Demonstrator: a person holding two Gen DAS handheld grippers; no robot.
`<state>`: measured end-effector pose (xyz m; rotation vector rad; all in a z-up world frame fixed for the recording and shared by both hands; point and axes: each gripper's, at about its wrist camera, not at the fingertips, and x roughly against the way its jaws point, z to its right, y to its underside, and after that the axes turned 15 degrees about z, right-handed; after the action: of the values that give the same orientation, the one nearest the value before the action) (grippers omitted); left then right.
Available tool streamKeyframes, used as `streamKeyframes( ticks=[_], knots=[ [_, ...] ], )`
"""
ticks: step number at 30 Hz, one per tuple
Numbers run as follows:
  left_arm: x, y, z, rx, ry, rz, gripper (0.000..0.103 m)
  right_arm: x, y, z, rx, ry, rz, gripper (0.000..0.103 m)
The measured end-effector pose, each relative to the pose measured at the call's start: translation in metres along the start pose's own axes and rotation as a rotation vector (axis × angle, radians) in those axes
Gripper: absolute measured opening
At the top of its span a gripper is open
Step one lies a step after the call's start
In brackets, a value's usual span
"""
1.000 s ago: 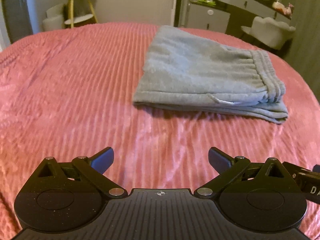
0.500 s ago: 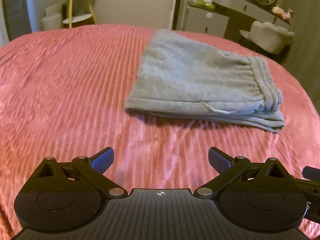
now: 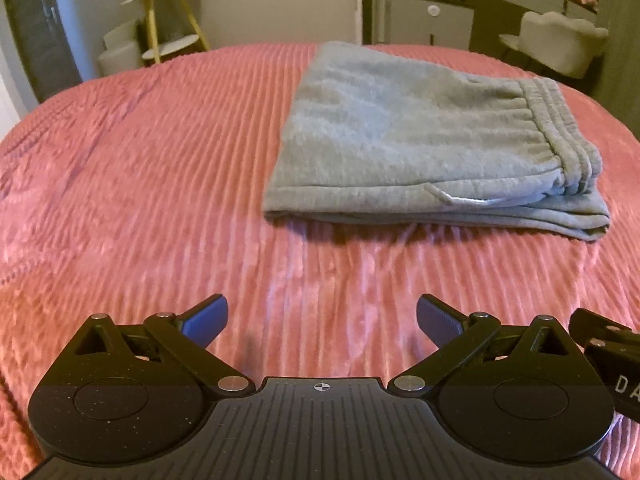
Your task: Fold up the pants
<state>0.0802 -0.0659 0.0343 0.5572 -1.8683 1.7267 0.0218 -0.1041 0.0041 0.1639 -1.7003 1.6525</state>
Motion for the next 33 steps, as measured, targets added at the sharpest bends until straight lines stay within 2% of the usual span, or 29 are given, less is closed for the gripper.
streamKeyframes(
  ticks=[33],
  knots=[
    [-0.0094,0.0020,-0.0008,0.003,0.008,-0.061,0.103,-0.0060,-0.0004,0.0057,-0.003,0.004,-0.008,0.086]
  ],
)
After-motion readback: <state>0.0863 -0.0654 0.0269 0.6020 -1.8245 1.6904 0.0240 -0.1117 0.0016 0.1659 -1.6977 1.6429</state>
